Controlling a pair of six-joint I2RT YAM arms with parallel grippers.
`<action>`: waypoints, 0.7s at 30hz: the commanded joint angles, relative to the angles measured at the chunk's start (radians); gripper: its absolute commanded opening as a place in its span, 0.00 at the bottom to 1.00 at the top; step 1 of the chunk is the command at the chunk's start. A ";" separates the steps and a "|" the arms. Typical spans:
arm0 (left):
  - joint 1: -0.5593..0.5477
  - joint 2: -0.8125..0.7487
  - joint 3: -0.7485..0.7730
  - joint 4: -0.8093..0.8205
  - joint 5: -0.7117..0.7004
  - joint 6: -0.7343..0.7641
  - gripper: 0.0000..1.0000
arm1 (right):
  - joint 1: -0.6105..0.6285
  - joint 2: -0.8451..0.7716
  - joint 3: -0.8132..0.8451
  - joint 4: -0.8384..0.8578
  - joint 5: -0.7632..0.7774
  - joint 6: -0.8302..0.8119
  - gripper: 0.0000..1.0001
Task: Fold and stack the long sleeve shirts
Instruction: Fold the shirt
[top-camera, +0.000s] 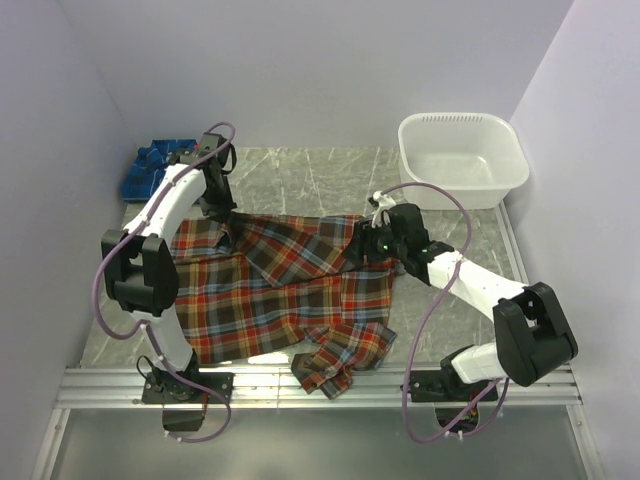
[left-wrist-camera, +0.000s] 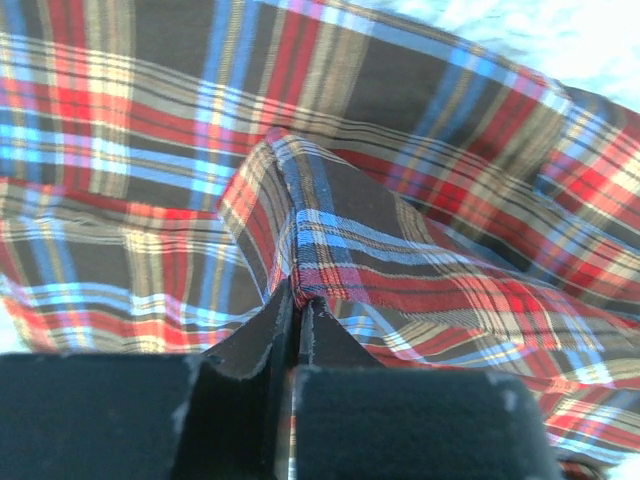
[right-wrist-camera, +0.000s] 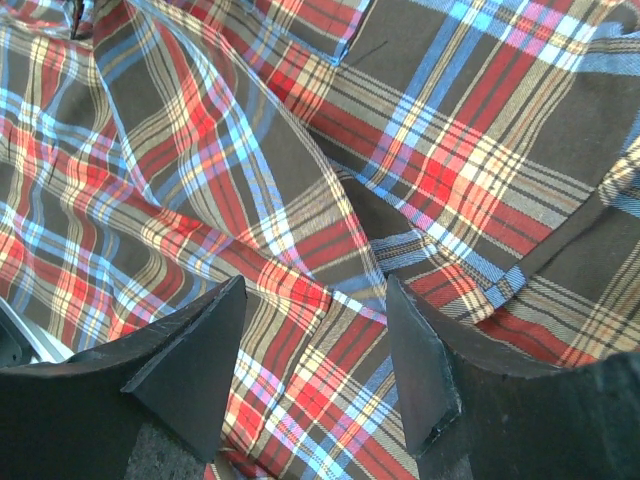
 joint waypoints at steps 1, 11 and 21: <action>0.013 0.014 0.079 -0.070 -0.062 0.009 0.06 | -0.002 0.009 0.036 0.027 -0.026 -0.023 0.65; 0.024 0.126 0.194 -0.173 -0.180 0.000 0.10 | 0.001 0.019 0.030 0.046 -0.011 -0.022 0.66; 0.068 0.178 0.225 -0.216 -0.260 0.001 0.12 | 0.001 0.022 0.027 0.055 0.020 -0.013 0.66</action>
